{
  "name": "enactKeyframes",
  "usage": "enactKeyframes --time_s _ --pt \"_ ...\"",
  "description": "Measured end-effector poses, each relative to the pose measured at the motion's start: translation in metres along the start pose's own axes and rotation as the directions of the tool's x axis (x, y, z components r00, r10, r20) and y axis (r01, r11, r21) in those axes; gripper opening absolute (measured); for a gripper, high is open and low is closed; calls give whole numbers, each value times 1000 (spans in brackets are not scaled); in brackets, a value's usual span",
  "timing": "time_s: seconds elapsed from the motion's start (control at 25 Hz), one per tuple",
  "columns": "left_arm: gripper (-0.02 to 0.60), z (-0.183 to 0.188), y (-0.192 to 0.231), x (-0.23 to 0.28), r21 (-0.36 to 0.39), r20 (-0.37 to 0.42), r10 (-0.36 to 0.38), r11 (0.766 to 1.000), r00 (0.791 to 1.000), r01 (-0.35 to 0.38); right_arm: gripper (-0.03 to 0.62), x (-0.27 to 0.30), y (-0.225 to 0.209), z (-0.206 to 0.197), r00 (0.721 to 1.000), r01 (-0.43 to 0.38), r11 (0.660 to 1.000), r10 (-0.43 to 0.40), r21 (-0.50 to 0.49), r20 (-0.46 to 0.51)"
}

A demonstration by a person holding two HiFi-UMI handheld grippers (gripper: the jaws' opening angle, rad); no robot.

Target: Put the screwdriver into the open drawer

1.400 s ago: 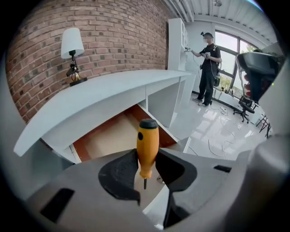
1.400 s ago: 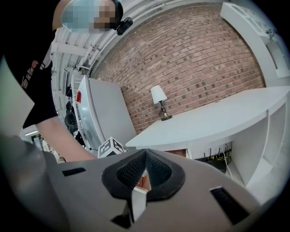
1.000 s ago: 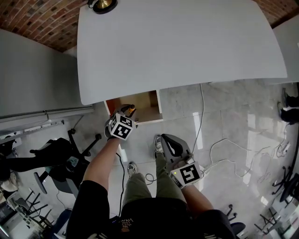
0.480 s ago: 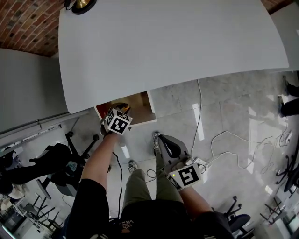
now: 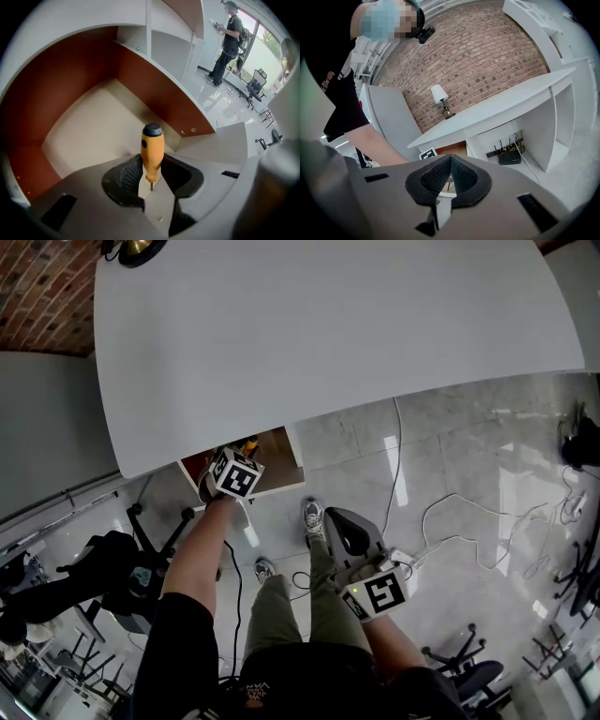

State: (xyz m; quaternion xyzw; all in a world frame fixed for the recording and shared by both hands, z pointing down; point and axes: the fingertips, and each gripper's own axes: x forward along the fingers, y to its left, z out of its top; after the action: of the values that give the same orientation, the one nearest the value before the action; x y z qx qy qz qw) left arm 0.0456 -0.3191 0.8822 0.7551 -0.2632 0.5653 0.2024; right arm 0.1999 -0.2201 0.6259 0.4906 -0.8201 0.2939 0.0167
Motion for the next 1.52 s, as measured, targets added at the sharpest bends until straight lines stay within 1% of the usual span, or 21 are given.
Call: enactKeyframes --time_s 0.12,0.24,0.4,0.6,0.76,0.88,1.0,1.2,1.36,1.52 --pt "121 5 1 9 -3 0 -7 1000 1000 7 -3 -1 -7 -5 1000 15 1000 -15 11 -10" --pt "121 9 5 11 -7 -20 3 1000 1000 -4 -3 -2 -12 -12 999 29 999 -28 19 -30" --pt "121 5 9 18 3 -45 17 1000 999 -17 -3 2 -10 -9 1000 8 999 -8 31 -4" --pt "121 -1 9 29 17 -62 23 1000 998 -22 -3 3 -13 -23 999 11 1000 -10 29 -36" --pt "121 -2 11 30 45 -79 42 998 996 -38 -4 3 -13 -28 998 6 1000 -5 23 -58" --pt "132 -5 7 35 51 -81 36 998 996 -32 -3 2 -14 -27 999 5 1000 -4 24 -49" --pt "132 -6 7 31 53 -92 41 998 995 -36 -4 -2 -15 -31 998 13 1000 -12 20 -63" --pt "132 -9 4 34 54 -83 24 998 996 -19 -3 -5 -12 -31 998 17 1000 -16 15 -58" --pt "132 -13 3 25 75 -71 38 997 997 -33 -3 -9 -6 -30 998 19 1000 -18 13 -55" --pt "132 -12 2 13 83 -44 43 996 998 -39 -3 -5 5 -15 1000 1 1000 -1 7 11"
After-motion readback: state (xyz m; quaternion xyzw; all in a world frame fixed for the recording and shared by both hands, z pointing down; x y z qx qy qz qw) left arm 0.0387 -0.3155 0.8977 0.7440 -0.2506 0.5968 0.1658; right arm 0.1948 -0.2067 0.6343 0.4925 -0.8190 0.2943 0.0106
